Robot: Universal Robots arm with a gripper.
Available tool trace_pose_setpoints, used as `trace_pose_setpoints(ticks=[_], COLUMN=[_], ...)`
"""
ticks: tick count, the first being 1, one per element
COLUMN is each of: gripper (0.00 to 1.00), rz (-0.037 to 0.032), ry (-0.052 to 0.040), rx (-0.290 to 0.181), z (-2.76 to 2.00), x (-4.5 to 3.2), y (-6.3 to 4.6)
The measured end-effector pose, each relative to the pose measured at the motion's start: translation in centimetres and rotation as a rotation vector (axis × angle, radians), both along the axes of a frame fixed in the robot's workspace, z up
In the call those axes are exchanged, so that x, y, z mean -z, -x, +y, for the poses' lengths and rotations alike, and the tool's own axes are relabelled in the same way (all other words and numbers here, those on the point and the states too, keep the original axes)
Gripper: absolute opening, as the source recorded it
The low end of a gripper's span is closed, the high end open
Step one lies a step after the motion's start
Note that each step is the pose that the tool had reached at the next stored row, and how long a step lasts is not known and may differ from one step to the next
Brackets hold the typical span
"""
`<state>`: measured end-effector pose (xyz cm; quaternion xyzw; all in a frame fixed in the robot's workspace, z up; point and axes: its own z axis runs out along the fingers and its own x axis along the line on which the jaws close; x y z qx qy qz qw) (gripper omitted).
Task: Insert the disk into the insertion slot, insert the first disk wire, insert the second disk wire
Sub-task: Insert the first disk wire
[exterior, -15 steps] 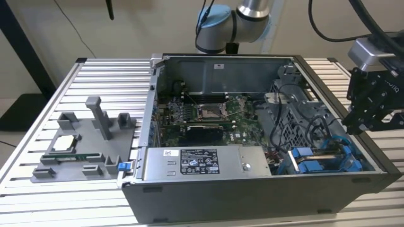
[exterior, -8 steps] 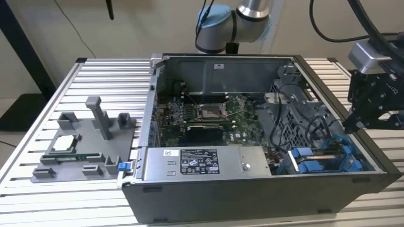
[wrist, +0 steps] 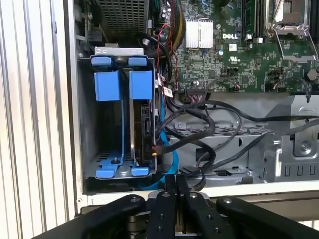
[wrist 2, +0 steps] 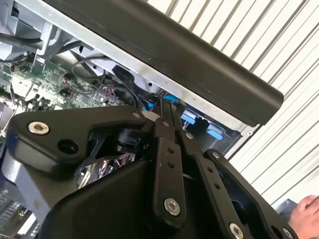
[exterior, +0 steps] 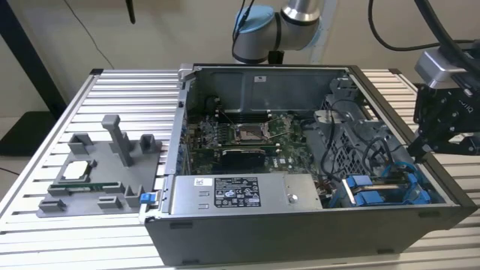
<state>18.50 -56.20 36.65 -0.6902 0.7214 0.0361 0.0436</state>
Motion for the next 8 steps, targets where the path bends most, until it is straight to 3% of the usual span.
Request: trace_pose_setpoints(ticks=[2, 3, 8], gripper=[0.00, 1.00, 1.00], rz=[0.0012, 0.0013, 0.0014], ry=[-0.0004, -0.0005, -0.0003], rx=[0.000, 0.000, 0.000], z=[-0.03, -0.06, -0.45], x=[-0.33, -0.37, -0.33], y=[0.00, -0.01, -0.01])
